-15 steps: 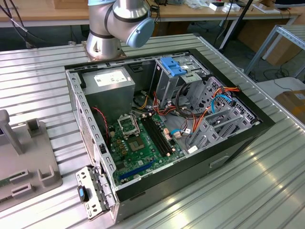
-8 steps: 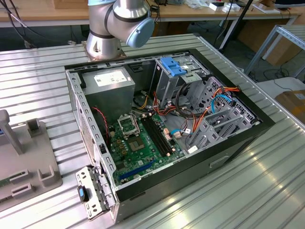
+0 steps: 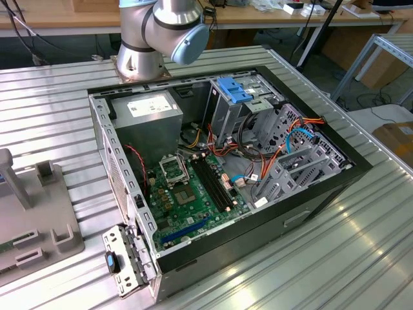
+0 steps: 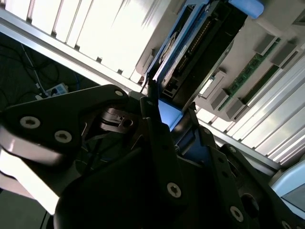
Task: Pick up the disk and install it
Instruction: 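Pick up the disk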
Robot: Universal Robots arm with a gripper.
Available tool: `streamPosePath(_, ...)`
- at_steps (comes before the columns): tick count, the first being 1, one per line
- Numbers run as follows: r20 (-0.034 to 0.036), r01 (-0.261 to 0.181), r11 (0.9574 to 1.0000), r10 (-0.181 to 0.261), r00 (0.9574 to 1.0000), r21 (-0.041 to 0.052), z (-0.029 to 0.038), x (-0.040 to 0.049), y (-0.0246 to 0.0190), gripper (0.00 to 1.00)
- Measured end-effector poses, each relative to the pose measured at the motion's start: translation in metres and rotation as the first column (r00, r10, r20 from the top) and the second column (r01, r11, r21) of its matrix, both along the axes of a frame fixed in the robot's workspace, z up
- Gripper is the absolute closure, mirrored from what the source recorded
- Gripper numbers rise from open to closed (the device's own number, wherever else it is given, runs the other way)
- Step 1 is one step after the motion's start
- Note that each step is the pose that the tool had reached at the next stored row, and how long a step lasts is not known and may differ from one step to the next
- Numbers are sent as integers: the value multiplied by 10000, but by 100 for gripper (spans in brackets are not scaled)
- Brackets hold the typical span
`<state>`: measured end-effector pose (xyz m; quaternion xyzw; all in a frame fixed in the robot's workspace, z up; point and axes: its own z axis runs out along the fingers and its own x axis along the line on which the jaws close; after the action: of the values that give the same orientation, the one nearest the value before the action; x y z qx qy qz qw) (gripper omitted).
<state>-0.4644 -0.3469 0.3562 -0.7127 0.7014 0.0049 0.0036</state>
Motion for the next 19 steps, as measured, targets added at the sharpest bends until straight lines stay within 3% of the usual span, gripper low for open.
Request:
streamPosePath(11, 0, 0, 10000, 0, 10000, 0, 263, 0, 0, 63)
streamPosePath(14, 0, 0, 10000, 0, 10000, 0, 384, 0, 0, 63)
streamPosePath(19, -1, 0, 10000, 0, 10000, 0, 457, 0, 0, 63)
